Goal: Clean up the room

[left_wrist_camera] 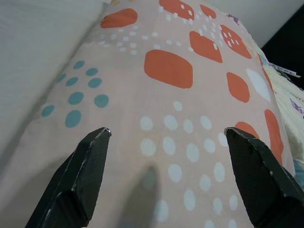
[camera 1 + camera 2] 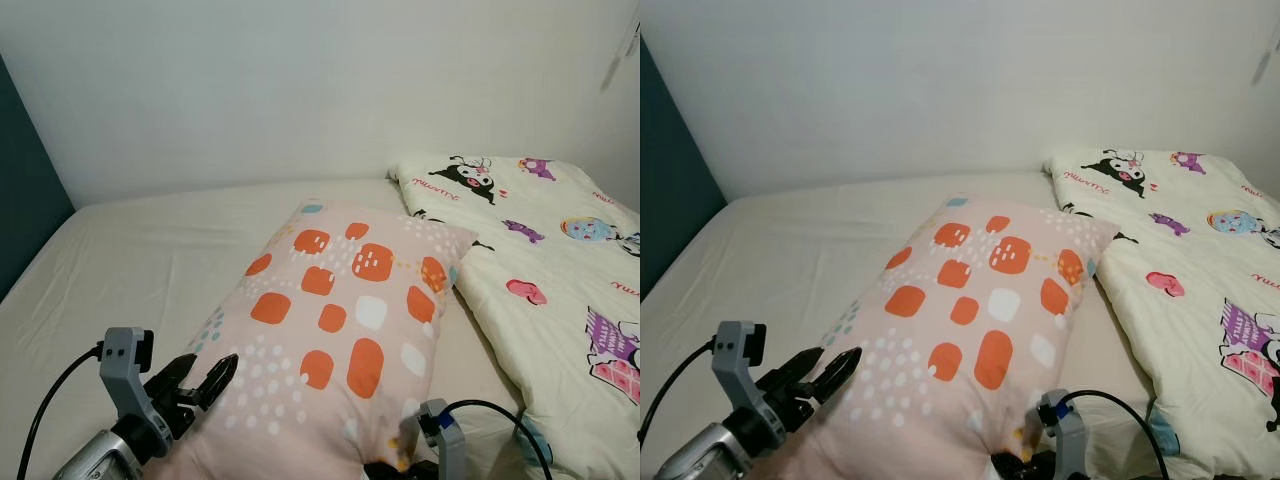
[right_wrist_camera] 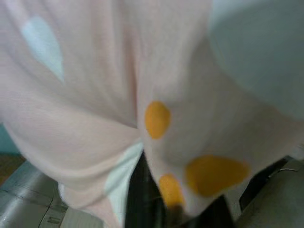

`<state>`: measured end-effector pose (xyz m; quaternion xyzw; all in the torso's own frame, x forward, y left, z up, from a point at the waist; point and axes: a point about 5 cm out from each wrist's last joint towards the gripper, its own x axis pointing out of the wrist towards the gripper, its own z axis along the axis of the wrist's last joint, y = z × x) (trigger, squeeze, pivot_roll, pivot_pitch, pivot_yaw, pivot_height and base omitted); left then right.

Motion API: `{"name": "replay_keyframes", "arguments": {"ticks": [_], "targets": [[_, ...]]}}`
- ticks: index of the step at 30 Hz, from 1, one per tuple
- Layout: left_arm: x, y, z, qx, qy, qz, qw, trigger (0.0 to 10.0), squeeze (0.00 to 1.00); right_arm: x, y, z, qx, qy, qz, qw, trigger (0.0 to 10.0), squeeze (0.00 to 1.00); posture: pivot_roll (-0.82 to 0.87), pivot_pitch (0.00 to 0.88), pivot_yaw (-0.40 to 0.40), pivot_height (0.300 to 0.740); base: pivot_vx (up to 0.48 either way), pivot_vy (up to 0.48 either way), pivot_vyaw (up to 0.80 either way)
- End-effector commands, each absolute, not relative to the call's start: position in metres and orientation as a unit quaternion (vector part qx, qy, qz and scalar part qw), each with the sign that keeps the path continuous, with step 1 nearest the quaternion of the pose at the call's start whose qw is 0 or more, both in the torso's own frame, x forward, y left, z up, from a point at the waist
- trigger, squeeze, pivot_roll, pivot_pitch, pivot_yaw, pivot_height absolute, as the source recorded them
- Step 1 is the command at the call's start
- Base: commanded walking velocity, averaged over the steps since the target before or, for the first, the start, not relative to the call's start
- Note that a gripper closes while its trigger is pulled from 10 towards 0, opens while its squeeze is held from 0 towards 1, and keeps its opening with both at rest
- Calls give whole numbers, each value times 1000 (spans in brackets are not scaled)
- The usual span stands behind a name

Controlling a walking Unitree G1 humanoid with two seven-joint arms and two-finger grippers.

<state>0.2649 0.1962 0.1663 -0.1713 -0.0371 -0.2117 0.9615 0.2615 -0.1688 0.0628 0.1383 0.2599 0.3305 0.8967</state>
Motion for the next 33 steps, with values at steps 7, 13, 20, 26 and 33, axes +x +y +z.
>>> {"name": "replay_keyframes", "arguments": {"ticks": [7,13,20,26,33], "targets": [[263,200,162,-174,-31,-205,963,10000,0,255,-184,65,95,298,351,883,0,0,-62,218,14,576,0,0,0],[263,198,161,-179,-29,-207,961,10000,0,284,-261,99,21,253,173,952,0,0,-73,214,18,576,0,0,0],[264,196,162,-181,-31,-209,961,10000,0,291,-294,115,9,215,76,974,0,0,-72,216,20,576,0,0,0],[265,199,163,-181,-32,-206,961,10000,0,297,-305,126,16,186,34,982,0,0,-67,220,20,576,0,0,0],[268,193,160,-176,-22,-214,961,10000,0,294,-283,113,-5,213,93,973,10000,0,-67,220,14,576,0,0,0]]}}
